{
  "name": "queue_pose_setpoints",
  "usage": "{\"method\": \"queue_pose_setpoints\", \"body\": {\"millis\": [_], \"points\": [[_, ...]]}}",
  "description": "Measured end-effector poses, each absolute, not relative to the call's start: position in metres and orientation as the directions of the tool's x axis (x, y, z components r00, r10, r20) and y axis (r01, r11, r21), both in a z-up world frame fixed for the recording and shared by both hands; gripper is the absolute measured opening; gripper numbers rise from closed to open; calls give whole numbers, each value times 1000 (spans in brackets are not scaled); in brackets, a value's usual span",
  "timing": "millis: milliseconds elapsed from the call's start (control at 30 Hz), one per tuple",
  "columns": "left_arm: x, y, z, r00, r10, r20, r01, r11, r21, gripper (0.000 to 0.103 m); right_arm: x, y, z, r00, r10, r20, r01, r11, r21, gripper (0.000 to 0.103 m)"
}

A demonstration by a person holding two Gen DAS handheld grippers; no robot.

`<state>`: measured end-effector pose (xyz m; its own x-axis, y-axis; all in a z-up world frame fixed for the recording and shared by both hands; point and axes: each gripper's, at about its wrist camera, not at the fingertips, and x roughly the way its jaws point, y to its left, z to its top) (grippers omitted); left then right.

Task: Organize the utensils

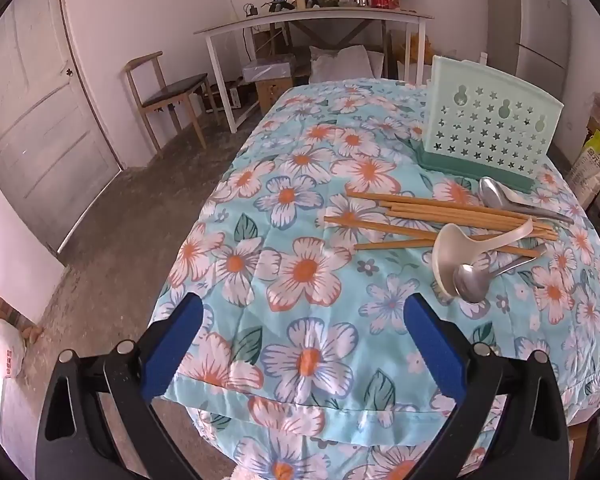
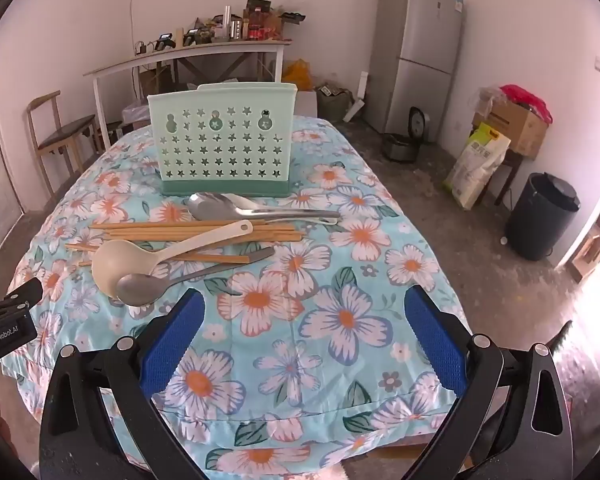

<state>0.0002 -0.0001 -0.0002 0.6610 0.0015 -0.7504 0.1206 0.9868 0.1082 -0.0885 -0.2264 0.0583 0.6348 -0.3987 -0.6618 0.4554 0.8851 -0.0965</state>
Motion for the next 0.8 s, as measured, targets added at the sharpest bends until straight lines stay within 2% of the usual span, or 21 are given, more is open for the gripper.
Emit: {"method": "queue_pose_setpoints", "body": {"millis": [800], "points": [[2,4,-2,666,3,-746,122,986,113,98,-90,-228,63,613,-437,-658,473,871,-138,95]]}}
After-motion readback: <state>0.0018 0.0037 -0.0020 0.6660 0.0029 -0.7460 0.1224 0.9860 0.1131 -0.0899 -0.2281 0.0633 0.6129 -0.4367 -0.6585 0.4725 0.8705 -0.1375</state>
